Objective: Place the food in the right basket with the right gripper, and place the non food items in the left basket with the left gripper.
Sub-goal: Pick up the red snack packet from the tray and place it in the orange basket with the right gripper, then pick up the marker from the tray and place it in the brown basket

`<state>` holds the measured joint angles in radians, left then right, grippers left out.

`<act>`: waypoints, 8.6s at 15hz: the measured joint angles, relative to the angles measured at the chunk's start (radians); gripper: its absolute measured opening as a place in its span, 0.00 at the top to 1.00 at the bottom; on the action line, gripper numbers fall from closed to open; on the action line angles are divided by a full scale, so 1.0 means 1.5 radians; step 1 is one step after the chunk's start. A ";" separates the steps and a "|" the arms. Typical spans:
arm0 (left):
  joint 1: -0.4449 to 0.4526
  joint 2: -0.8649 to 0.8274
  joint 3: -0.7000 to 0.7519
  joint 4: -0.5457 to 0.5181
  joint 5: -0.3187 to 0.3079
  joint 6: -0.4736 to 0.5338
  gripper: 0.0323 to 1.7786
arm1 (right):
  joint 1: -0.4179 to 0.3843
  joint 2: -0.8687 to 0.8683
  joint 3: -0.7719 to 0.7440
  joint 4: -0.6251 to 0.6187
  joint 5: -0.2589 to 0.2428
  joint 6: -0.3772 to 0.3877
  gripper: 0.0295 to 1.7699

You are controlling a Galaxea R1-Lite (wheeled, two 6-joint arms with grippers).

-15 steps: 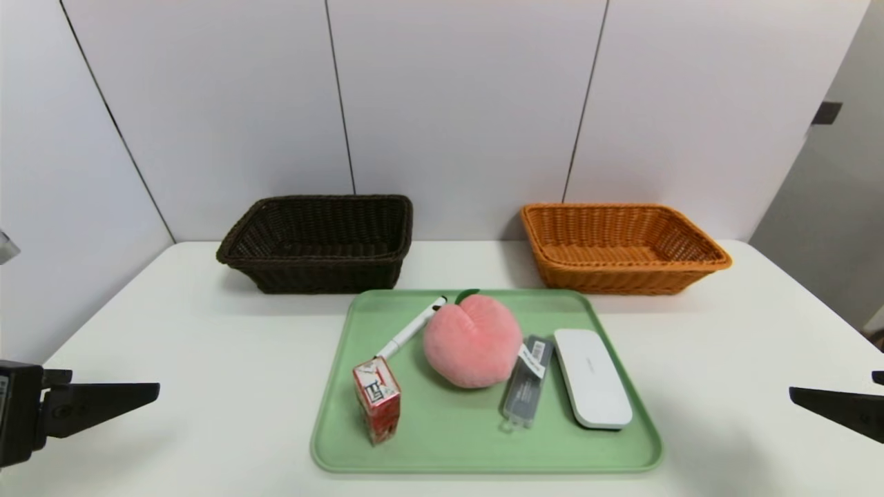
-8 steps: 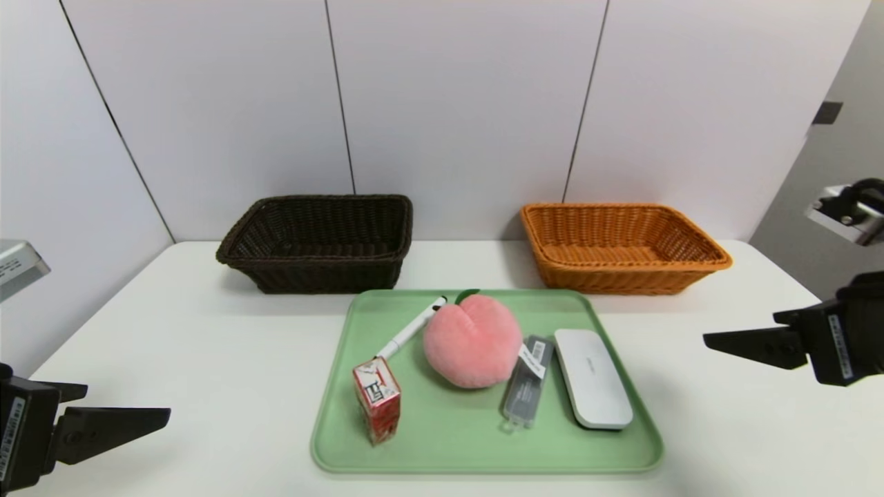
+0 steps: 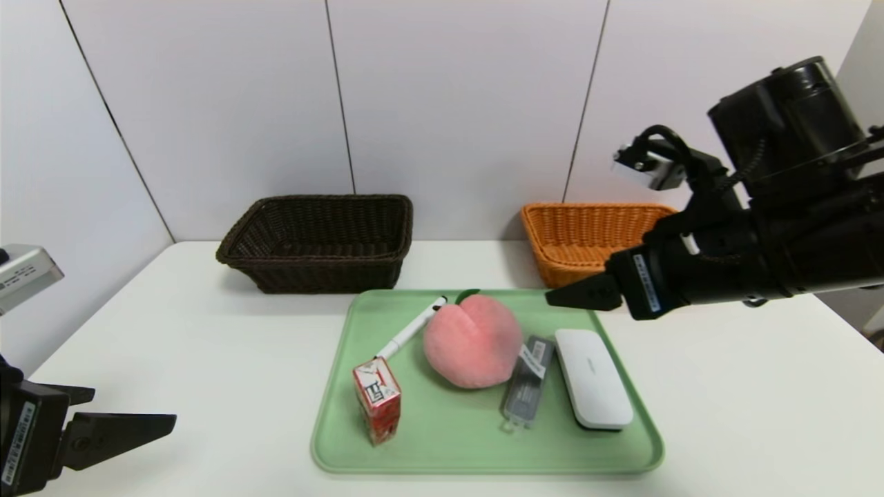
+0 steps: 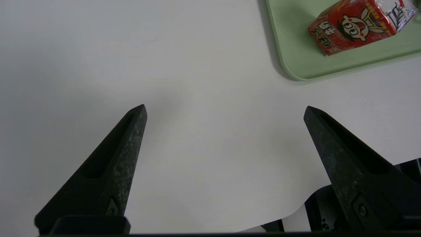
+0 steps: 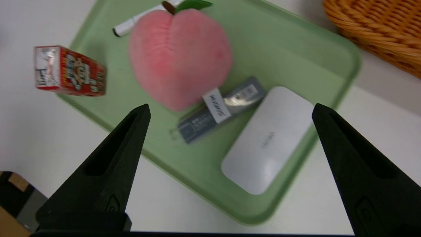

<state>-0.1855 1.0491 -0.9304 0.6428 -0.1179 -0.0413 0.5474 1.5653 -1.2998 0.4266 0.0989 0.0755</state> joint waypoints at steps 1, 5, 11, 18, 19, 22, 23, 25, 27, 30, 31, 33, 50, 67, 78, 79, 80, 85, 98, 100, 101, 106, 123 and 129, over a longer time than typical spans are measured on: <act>0.000 0.001 0.000 0.001 0.000 0.000 0.05 | 0.026 0.024 -0.024 0.000 -0.001 0.013 0.04; 0.000 0.002 -0.006 0.001 0.002 0.022 0.05 | 0.122 0.111 -0.105 0.000 -0.003 0.056 0.04; 0.000 0.002 -0.003 0.013 0.002 0.023 0.05 | 0.204 0.205 -0.206 0.005 -0.004 0.061 0.04; 0.000 0.005 -0.004 0.009 0.003 0.022 0.05 | 0.270 0.281 -0.286 0.035 -0.014 0.058 0.04; 0.000 0.006 -0.004 0.009 0.003 0.021 0.05 | 0.278 0.294 -0.291 0.035 -0.015 0.057 0.04; 0.000 0.006 -0.004 0.007 0.004 0.021 0.05 | 0.293 0.328 -0.298 0.035 -0.015 0.056 0.04; 0.000 0.006 -0.004 0.007 0.004 0.020 0.05 | 0.297 0.338 -0.298 0.036 -0.016 0.055 0.04; 0.000 0.005 -0.003 0.007 0.004 0.018 0.05 | 0.299 0.354 -0.298 0.059 -0.016 0.053 0.04; 0.000 0.005 -0.001 0.007 0.004 0.017 0.05 | 0.300 0.371 -0.301 0.064 -0.017 0.052 0.04; 0.000 0.005 -0.002 0.007 0.003 0.018 0.05 | 0.299 0.392 -0.307 0.062 -0.017 0.051 0.04; 0.000 0.004 -0.002 0.007 0.003 0.017 0.05 | 0.299 0.398 -0.311 0.063 -0.017 0.051 0.04; 0.000 0.003 -0.002 0.007 0.003 0.018 0.05 | 0.299 0.409 -0.325 0.065 -0.017 0.051 0.04; 0.000 -0.010 -0.001 0.012 0.003 0.017 0.05 | 0.301 0.404 -0.350 0.069 -0.050 0.054 0.72; 0.000 -0.015 0.002 0.005 0.001 0.015 0.05 | -0.075 0.284 -0.434 -0.018 -0.085 0.045 0.72; 0.000 -0.015 0.016 0.005 0.001 0.009 0.05 | -0.269 0.375 -0.433 -0.005 -0.009 0.082 0.72; 0.000 -0.015 0.017 0.005 0.001 0.009 0.05 | -0.278 0.384 -0.433 -0.005 0.015 0.098 0.72; 0.000 -0.015 0.020 0.005 0.001 0.008 0.05 | -0.285 0.392 -0.433 -0.005 0.030 0.110 0.72; 0.000 -0.017 0.030 0.005 0.002 0.008 0.05 | -0.295 0.423 -0.434 -0.004 0.064 0.132 0.72; 0.000 -0.024 0.030 0.005 0.002 0.007 0.05 | -0.311 0.418 -0.433 0.012 0.077 0.129 0.18; 0.000 -0.025 0.030 0.005 0.002 0.006 0.05 | -0.319 0.397 -0.433 0.022 0.077 0.129 0.15; 0.000 -0.026 0.030 0.005 0.002 0.006 0.05 | -0.324 0.384 -0.433 0.029 0.077 0.129 0.14; 0.000 -0.030 0.028 -0.008 0.003 0.006 0.05 | -0.335 0.297 -0.433 0.094 0.071 0.126 0.09; -0.097 0.159 -0.128 -0.094 0.009 -0.121 0.05 | -0.175 -0.044 -0.271 0.349 -0.071 0.019 0.04; -0.200 0.272 -0.228 -0.095 0.037 -0.126 0.05 | -0.131 -0.091 -0.180 0.347 -0.070 0.045 0.04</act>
<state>-0.4849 1.4572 -1.2730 0.5002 -0.0626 -0.2302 0.3515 1.4287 -1.5698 0.9472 -0.0057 0.1423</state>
